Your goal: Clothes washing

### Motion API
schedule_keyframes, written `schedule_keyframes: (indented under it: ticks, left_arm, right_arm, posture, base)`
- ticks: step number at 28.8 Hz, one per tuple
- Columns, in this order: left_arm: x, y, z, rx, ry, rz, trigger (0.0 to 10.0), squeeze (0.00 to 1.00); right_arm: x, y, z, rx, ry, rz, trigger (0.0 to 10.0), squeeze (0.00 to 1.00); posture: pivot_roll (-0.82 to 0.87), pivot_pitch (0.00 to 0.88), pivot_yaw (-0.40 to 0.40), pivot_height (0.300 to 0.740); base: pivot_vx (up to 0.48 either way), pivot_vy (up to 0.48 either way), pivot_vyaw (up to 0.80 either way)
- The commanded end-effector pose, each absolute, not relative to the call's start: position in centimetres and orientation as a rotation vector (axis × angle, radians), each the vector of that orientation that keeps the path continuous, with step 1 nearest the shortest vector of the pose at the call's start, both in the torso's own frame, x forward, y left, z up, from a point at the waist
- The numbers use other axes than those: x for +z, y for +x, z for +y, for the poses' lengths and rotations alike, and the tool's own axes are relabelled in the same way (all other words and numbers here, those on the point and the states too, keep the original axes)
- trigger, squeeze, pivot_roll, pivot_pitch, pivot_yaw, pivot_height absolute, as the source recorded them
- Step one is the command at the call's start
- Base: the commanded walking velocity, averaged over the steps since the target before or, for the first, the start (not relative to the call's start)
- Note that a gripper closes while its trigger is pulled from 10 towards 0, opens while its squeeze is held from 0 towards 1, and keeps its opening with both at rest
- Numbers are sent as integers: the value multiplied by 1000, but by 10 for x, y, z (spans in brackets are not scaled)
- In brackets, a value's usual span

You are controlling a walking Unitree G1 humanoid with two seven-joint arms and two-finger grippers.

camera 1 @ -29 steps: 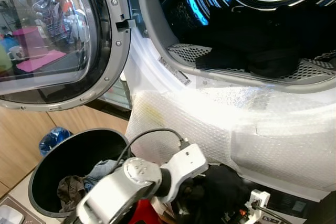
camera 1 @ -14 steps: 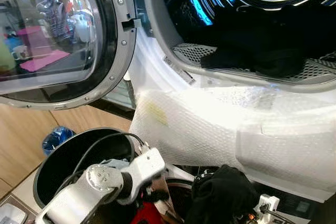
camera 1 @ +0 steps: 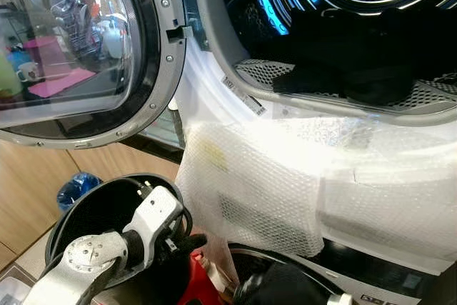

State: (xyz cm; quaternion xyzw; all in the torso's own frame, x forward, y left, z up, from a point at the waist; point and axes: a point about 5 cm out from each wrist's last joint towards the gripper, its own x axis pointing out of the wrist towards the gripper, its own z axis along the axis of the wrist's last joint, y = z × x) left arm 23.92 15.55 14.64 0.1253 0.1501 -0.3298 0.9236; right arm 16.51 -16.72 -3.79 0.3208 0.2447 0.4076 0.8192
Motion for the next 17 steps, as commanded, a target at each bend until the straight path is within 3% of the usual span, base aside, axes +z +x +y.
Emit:
schedule_keyframes:
  ticks: [1, 4, 8, 11, 17]
  left_arm:
    - [143, 250, 171, -538, 242, 300, 10000, 0]
    - [139, 254, 177, -468, 222, 299, 10000, 0]
    - [137, 268, 214, -151, 252, 178, 10000, 0]
    - [137, 267, 229, -11, 262, 121, 10000, 0]
    - [127, 259, 239, 102, 278, 114, 10000, 0]
  right_arm:
    - [-22, 168, -163, 983, 644, 465, 0, 0]
    - [-15, 165, -161, 1041, 630, 452, 0, 0]
    - [37, 166, -146, 1273, 531, 306, 0, 0]
    - [69, 172, -136, 1358, 491, 194, 0, 0]
    - [138, 184, -117, 1507, 495, -37, 0, 0]
  posture:
    - [29, 0, 125, 740]
    - [21, 0, 126, 740]
    - [1, 0, 128, 740]
    - [1, 0, 128, 740]
    - [15, 0, 121, 740]
  base:
    - [0, 0, 0]
    - [0, 0, 0]
    - [0, 0, 0]
    - [0, 0, 0]
    - [0, 0, 0]
